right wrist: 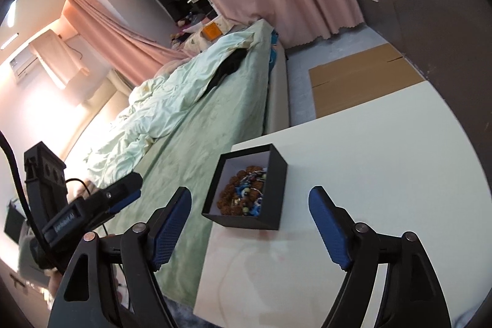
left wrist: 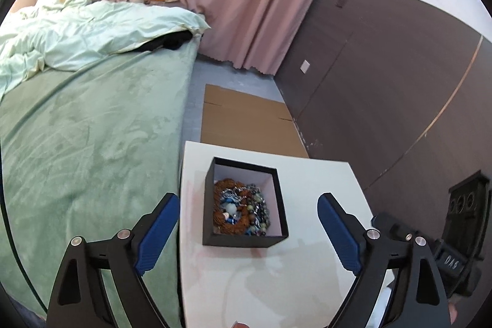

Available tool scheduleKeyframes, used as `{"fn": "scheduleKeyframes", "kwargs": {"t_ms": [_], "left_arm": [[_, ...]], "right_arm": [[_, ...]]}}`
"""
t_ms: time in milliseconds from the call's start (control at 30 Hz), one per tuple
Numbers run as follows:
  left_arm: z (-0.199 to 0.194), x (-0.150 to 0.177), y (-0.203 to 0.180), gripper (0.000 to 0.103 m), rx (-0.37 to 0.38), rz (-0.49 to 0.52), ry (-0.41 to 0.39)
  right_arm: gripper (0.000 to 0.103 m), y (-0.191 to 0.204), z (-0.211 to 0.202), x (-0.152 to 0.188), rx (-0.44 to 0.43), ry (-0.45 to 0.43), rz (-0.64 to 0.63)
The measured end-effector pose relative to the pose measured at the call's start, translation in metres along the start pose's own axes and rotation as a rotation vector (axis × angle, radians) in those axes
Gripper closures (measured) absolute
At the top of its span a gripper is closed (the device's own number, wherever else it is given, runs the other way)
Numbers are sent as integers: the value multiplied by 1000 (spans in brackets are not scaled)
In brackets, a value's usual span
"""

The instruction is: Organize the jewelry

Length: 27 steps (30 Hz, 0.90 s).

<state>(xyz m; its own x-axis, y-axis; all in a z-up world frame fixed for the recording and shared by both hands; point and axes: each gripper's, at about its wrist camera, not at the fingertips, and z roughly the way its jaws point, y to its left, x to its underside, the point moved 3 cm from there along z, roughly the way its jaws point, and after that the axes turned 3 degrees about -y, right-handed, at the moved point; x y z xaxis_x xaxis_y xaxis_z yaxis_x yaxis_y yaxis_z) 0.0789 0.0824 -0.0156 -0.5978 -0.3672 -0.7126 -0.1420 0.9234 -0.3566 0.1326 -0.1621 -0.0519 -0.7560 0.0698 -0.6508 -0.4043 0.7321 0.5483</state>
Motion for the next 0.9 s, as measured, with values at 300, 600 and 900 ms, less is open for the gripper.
{"fn": "scheduleKeyframes", "kwargs": {"t_ms": [300,600,900], "left_arm": [[-11,14,-28,4,13,83,-35],[-29,29,-52,4,20,165,-96],[-26,42,-64,1,-12,210,-80]], "right_arm": [[9,-6,-27,4,66,2,-29],[1,-20,-60,14,146,-8,-67],[0,-31,-72,16,193,5,-44]]}}
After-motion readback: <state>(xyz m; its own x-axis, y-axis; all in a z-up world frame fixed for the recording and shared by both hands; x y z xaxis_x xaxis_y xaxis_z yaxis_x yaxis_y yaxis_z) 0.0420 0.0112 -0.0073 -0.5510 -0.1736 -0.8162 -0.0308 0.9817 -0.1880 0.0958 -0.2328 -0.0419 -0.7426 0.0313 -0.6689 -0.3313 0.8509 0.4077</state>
